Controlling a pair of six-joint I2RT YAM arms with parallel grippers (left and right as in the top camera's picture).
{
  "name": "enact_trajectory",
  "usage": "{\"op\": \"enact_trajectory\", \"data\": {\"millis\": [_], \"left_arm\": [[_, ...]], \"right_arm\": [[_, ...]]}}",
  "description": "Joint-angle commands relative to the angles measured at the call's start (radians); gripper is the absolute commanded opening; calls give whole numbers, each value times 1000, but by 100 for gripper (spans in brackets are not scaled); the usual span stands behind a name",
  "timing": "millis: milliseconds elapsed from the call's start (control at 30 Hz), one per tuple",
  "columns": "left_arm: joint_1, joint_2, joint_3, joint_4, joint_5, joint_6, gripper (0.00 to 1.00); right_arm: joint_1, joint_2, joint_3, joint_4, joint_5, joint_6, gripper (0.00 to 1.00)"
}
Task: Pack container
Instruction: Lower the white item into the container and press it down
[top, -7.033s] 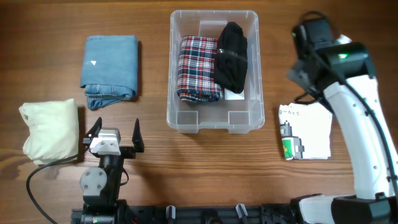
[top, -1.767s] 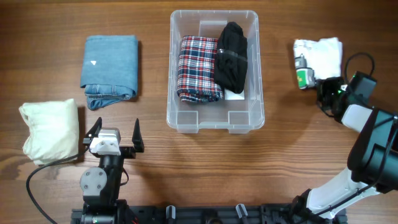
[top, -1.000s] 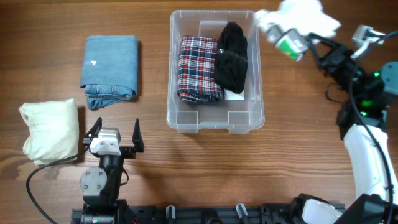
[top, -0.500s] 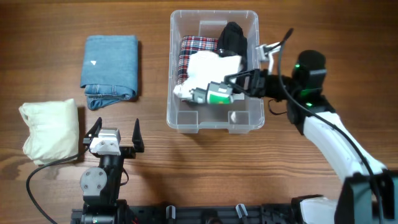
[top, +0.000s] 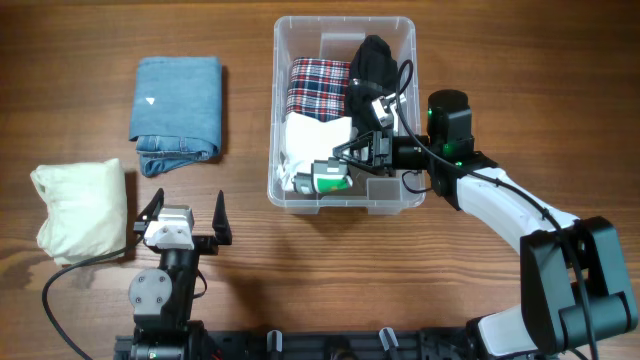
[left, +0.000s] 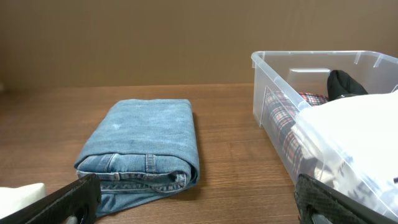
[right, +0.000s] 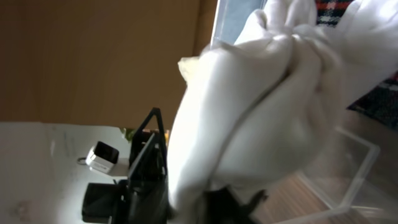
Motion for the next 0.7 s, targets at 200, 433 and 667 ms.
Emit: {"op": "enact_trajectory", "data": {"millis": [200, 433, 667], "left_arm": [[8, -3, -3, -8, -2, 11, 100], [8, -3, -3, -8, -2, 11, 100], [8, -3, -3, -8, -2, 11, 100]], "right_arm": [[1, -7, 0, -11, 20, -38, 90], [-34, -143, 35, -74, 78, -42, 100], [-55, -285, 50, -229, 244, -100, 100]]}}
